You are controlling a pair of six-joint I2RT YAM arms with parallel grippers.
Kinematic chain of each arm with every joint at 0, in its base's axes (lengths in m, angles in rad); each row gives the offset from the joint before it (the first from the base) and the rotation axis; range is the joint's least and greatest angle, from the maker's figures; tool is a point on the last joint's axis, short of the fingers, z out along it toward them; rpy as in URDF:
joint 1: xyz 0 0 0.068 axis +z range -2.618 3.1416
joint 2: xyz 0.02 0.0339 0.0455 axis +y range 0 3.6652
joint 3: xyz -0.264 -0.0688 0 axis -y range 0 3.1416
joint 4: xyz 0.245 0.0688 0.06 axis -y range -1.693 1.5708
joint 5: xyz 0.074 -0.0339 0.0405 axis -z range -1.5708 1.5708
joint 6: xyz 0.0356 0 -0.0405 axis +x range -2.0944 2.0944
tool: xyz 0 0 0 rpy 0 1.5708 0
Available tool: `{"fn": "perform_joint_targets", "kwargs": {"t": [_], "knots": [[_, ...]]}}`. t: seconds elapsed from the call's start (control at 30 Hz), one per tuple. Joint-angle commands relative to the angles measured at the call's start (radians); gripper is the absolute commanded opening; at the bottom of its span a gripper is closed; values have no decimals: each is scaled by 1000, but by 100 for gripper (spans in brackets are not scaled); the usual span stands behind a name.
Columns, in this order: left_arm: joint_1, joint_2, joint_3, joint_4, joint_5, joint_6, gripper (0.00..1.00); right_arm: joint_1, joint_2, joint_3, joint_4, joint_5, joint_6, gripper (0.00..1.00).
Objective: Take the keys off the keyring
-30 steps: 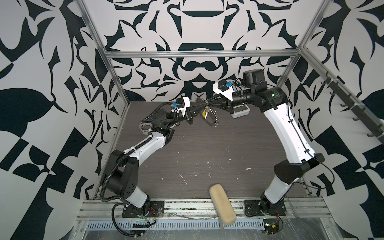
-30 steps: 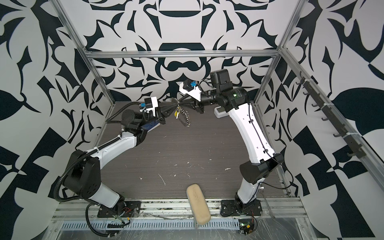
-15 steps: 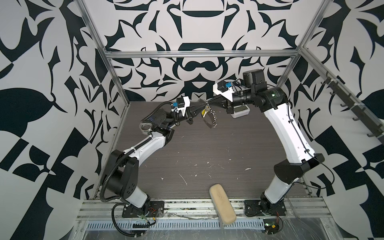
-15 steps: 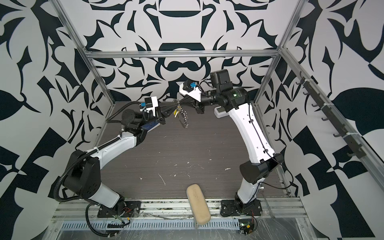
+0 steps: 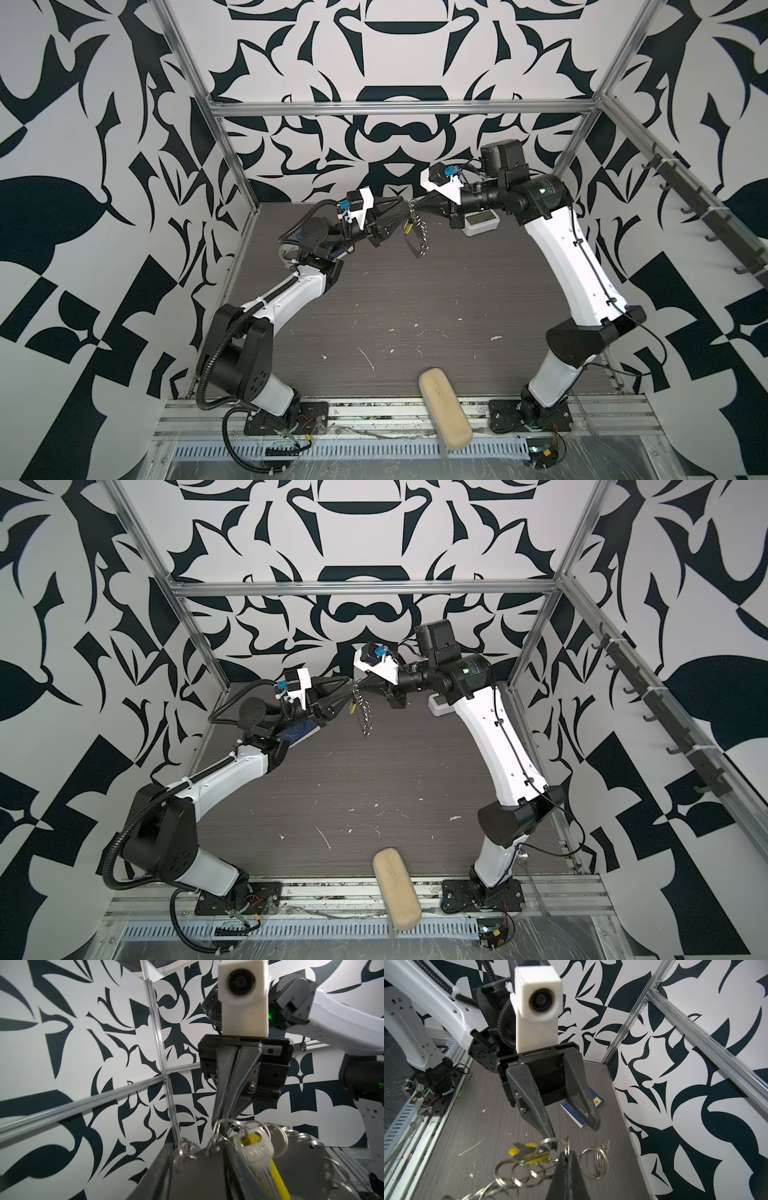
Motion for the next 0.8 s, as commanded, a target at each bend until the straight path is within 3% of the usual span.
{"fn": "perform_joint_targets", "kwargs": {"t": [0.0, 0.23, 0.43, 0.57, 0.77], "knots": [[21, -69, -40, -99, -70, -24, 46, 4, -35, -34, 92, 27, 34, 0], [22, -219, 19, -620, -219, -54, 48, 10, -123, -283, 368, 127, 139, 0], [12, -284, 99, -910, -336, -223, 44, 56, -200, -507, 623, 292, 226, 0], [10, -257, 162, -1006, -315, -338, 38, 70, -231, -600, 717, 344, 274, 0], [-21, -172, 292, -1183, -269, -343, 37, 86, -264, -694, 800, 368, 311, 0]]}}
